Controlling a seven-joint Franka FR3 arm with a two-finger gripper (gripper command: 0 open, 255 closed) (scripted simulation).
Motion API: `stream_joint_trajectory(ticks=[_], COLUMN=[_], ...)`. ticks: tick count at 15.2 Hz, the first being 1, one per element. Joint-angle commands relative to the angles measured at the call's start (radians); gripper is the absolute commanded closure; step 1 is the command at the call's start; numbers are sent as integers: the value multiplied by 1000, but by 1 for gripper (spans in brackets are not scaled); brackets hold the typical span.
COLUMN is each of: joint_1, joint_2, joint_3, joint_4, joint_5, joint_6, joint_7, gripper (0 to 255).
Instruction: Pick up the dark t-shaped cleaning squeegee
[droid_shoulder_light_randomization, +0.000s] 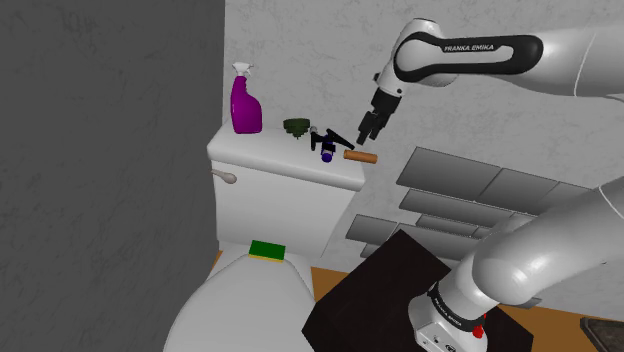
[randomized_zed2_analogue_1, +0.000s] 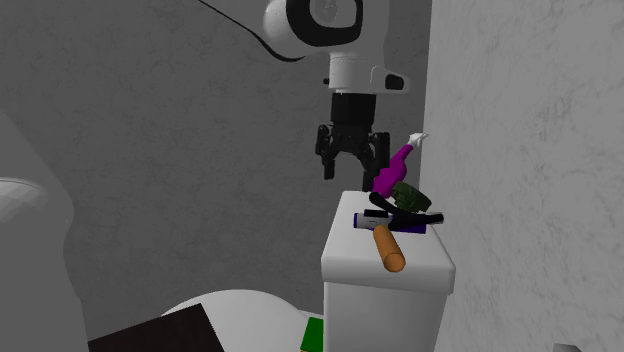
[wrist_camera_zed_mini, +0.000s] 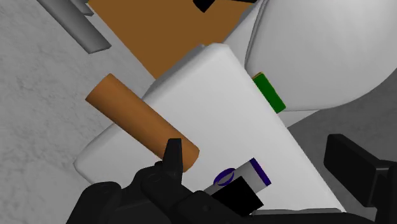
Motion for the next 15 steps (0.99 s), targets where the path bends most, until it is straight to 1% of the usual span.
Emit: stream_joint_trajectory(ticks=[1, 8, 15], joint_1=[-2, -18, -19], joint_2=[81, 348, 380], joint_3=[-19, -57, -55], joint_4=[46, 248, 191], joint_5=[12, 80, 94], joint_6=[35, 92, 180], joint_7=[-35, -143, -159], gripper=[0, 0, 0])
